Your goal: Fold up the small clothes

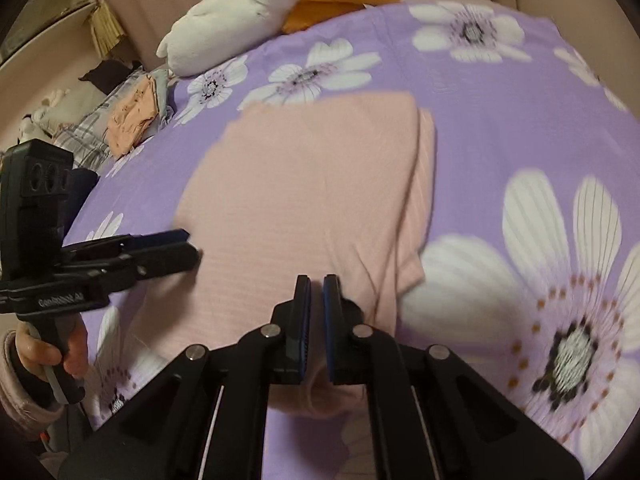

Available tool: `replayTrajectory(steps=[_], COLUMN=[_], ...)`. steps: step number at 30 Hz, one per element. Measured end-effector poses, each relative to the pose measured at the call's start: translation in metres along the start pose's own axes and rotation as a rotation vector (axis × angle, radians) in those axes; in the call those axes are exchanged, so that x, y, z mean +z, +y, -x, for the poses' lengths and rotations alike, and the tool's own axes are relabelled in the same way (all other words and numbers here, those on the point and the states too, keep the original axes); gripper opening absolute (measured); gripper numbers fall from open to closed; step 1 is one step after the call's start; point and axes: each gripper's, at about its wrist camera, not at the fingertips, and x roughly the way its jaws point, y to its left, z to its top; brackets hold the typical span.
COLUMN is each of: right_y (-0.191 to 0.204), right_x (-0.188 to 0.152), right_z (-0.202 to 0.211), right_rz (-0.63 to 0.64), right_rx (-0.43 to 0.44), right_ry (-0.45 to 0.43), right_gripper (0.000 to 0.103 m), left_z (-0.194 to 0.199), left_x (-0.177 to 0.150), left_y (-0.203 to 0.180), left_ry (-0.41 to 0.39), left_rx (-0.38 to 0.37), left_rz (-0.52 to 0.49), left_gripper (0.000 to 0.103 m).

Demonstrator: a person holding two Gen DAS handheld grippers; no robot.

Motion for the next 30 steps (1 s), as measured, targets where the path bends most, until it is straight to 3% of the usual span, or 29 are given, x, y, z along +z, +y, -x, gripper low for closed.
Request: replayTrajectory(steps=[3, 6, 10, 17, 19, 20, 21, 22, 23, 25, 30], right_y=[0.004, 0.011, 0.008, 0.007, 0.002, 0.001, -0.002, -0.005, -0.008, -0.02, -0.047], right_x=[-0.004, -0.01, -0.026, -0.034, -0.036, -0.038, -0.039, -0.04, -0.039, -0.036, -0.029], right_z=[0.011, 0.022, 0.012, 0.029, 0.039, 0.043, 0.047, 0.051, 0.053, 0.054, 0.041], right_rz=[-0.002, 0.015, 0.005, -0.012, -0.05, -0.067, -0.088, -0.105, -0.125, -0.192, -0.358], right_rx=[-0.001, 0.01, -0.022, 0.005, 0.045, 0.058, 0.066, 0.072, 0.086, 0.121, 0.224], right_ry=[0.0, -0.008, 0.037, 0.044, 0.034, 0.027, 0.013, -0.002, -0.014, -0.029, -0.038], right_gripper=[0.004, 0.012, 0.007, 0.011, 0.024, 0.031, 0.046, 0.051, 0.051, 0.052, 0.058], left_z=[0.007, 0.012, 0.008, 0.022, 0.031, 0.035, 0.04, 0.044, 0.047, 0.05, 0.044], left_x=[-0.003, -0.017, -0.039, -0.053, -0.057, -0.057, -0.058, -0.059, -0.058, -0.055, -0.047], left_y=[-0.004, -0.01, -0.01, -0.011, -0.007, -0.005, -0.002, 0.001, 0.005, 0.015, 0.044], left_ry=[0.01, 0.027, 0.046, 0.048, 0.042, 0.041, 0.035, 0.028, 0.017, 0.006, 0.014], left_rx=[-0.009, -0.012, -0.021, -0.046, -0.061, -0.063, -0.071, -0.067, -0.054, -0.061, -0.17], left_rz=[0.007, -0.001, 0.026, 0.068, 0.095, 0.109, 0.126, 0.14, 0.155, 0.198, 0.342], left_gripper=[0.039, 0.039, 0.039, 0.04, 0.042, 0.049, 0.055, 0.068, 0.074, 0.074, 0.074])
